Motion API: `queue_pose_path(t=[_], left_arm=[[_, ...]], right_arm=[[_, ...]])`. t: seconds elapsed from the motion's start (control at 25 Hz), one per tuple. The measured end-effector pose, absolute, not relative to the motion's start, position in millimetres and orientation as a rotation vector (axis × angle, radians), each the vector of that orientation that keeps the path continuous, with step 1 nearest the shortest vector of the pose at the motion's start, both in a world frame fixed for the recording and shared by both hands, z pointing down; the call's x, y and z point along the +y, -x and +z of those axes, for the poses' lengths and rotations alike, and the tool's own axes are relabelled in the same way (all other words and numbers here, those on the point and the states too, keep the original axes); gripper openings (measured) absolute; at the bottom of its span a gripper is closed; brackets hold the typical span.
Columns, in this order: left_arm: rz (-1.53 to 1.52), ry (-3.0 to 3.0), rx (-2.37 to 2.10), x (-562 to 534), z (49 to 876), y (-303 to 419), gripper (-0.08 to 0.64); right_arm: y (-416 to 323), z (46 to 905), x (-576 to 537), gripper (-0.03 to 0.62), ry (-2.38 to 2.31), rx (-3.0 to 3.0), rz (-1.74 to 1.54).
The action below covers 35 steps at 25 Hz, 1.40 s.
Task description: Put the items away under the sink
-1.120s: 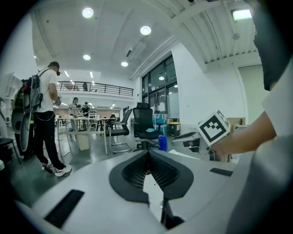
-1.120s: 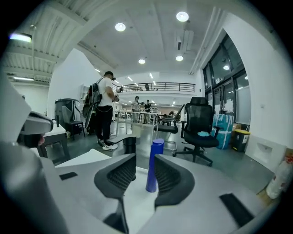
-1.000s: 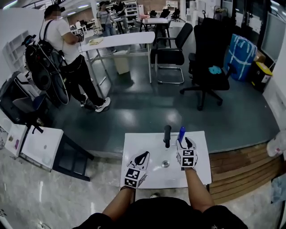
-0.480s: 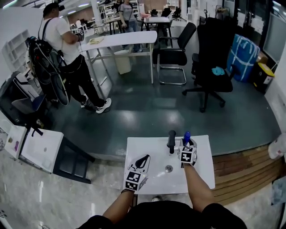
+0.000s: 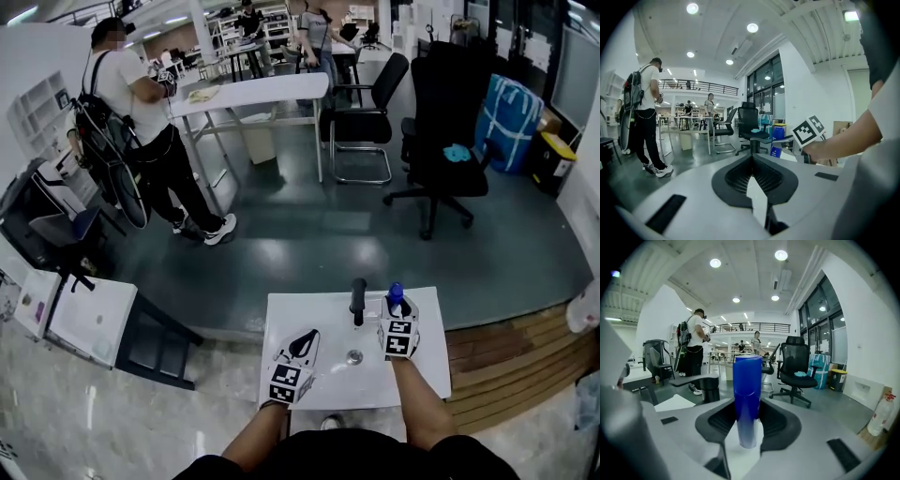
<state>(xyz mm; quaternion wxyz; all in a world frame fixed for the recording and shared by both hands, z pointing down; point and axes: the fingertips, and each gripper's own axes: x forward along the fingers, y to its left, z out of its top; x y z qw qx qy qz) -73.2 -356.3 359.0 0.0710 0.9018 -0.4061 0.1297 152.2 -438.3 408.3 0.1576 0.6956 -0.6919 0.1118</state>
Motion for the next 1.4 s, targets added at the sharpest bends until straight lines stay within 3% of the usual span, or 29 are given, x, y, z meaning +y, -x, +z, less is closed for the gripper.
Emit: queue_pose_path(t=[0.72,1.08,1.4], left_arm=[[0.331,-2.723,-1.292,-204.6,344.3,-0.4,0.018],[0.358,-2.672,-1.369,-69.8,344.7,-24.5,0.018],[0.385,-2.648,-1.370,-15.2,354.6,-18.5,0.020]], right_arm=[[-169.3,333.3,-230.4,0.156,-1.864,-2.255,0.152],[-177.3,336.9,-105.0,0.156,-1.733,-2.318,0.121],[-176.6,349.3,-32.0,0.156,-1.717,-2.360,0.160]])
